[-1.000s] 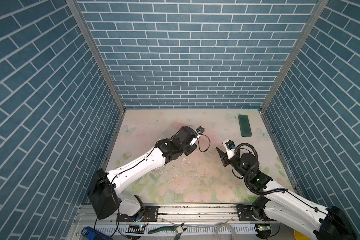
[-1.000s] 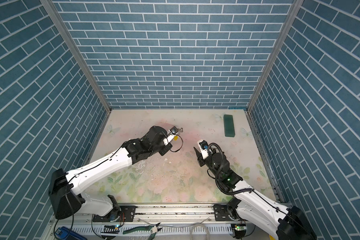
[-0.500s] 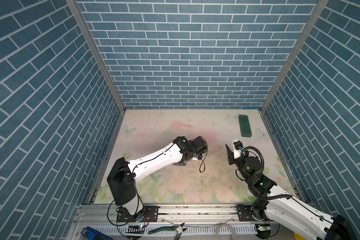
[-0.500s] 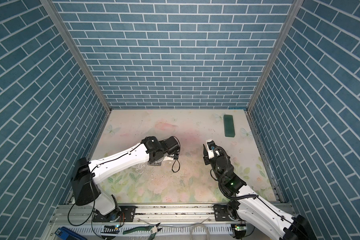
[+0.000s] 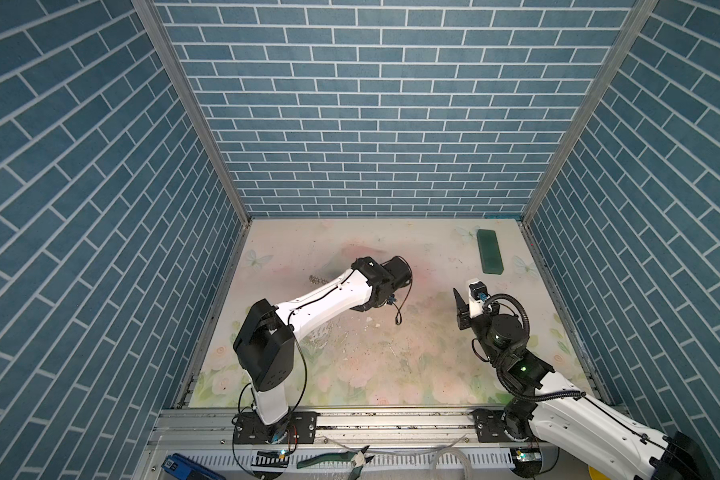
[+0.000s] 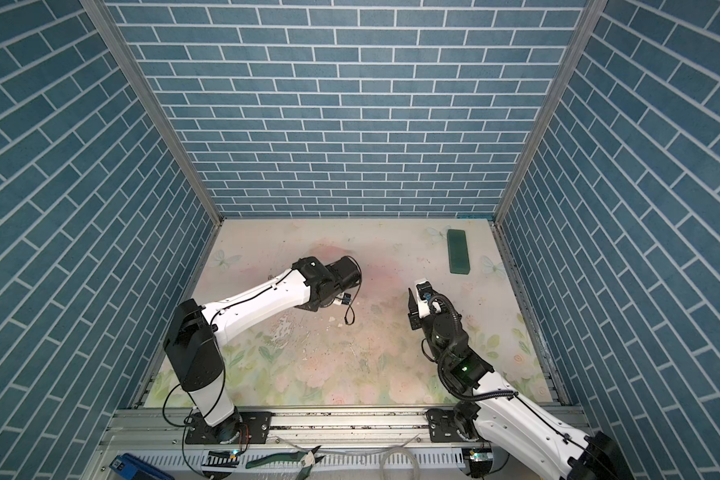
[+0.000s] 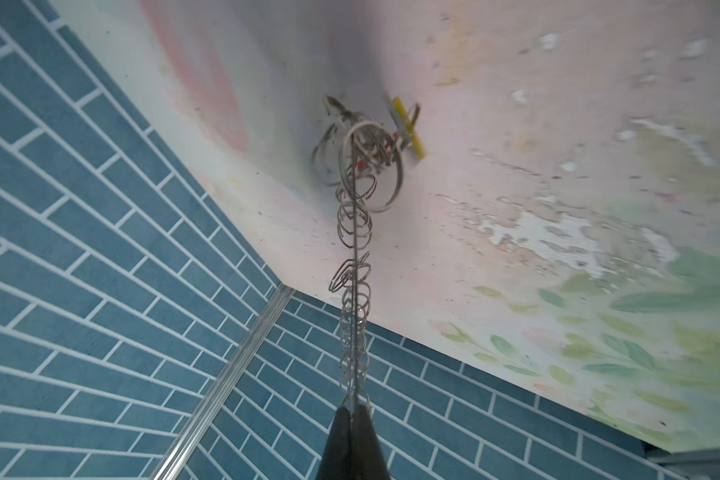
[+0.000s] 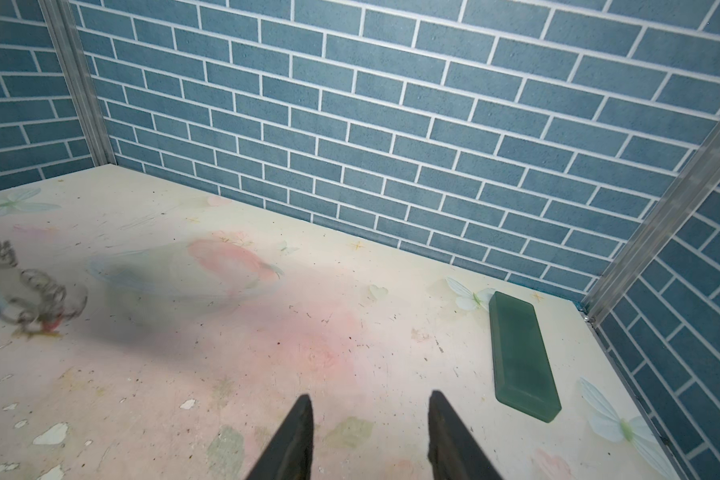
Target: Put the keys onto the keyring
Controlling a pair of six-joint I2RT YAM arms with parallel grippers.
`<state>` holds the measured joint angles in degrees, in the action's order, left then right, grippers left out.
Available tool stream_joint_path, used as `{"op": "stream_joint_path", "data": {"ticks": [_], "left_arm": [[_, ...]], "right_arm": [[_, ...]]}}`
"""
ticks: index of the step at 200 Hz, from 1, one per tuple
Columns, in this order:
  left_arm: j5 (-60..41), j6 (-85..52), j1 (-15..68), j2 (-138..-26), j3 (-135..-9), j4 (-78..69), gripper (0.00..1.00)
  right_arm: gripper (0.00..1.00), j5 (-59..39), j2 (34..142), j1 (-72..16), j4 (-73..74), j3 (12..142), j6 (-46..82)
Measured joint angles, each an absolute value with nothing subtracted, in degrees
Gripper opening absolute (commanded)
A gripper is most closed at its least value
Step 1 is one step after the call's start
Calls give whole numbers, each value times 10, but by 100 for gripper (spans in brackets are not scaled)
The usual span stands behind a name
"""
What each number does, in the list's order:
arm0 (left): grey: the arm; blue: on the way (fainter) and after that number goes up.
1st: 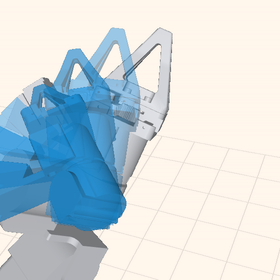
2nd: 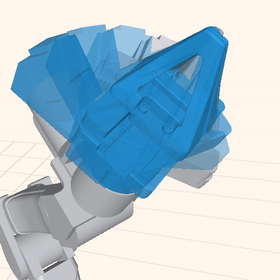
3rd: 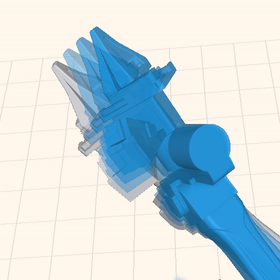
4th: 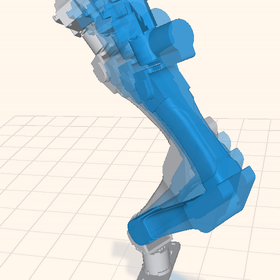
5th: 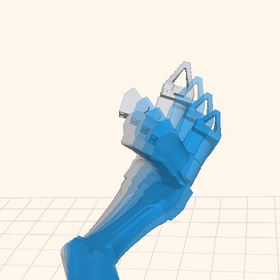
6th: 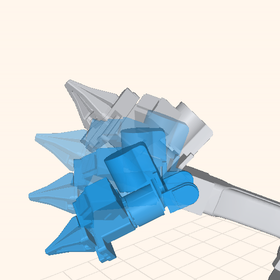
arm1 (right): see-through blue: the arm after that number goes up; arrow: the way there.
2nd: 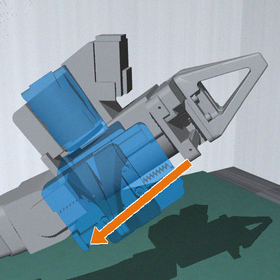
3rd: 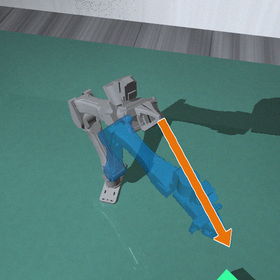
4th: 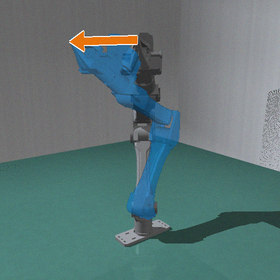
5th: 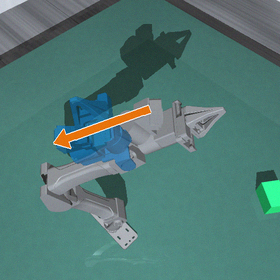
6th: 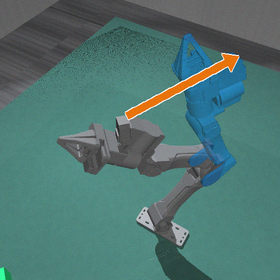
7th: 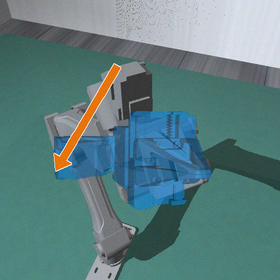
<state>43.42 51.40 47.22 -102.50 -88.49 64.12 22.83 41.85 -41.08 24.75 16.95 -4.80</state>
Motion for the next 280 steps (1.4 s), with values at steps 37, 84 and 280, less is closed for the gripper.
{"op": "stream_joint_path", "data": {"ticks": [37,84,280], "left_arm": [[448,629,449,-1089,-943,474,0],[410,725,449,-1226,-1065,300,0],[354,459,401,-929,-636,130,78]], "right_arm": [[47,234,419,-411,248,170,-48],[49,255,418,-411,247,169,-48],[53,273,422,-404,246,156,-36]]}}
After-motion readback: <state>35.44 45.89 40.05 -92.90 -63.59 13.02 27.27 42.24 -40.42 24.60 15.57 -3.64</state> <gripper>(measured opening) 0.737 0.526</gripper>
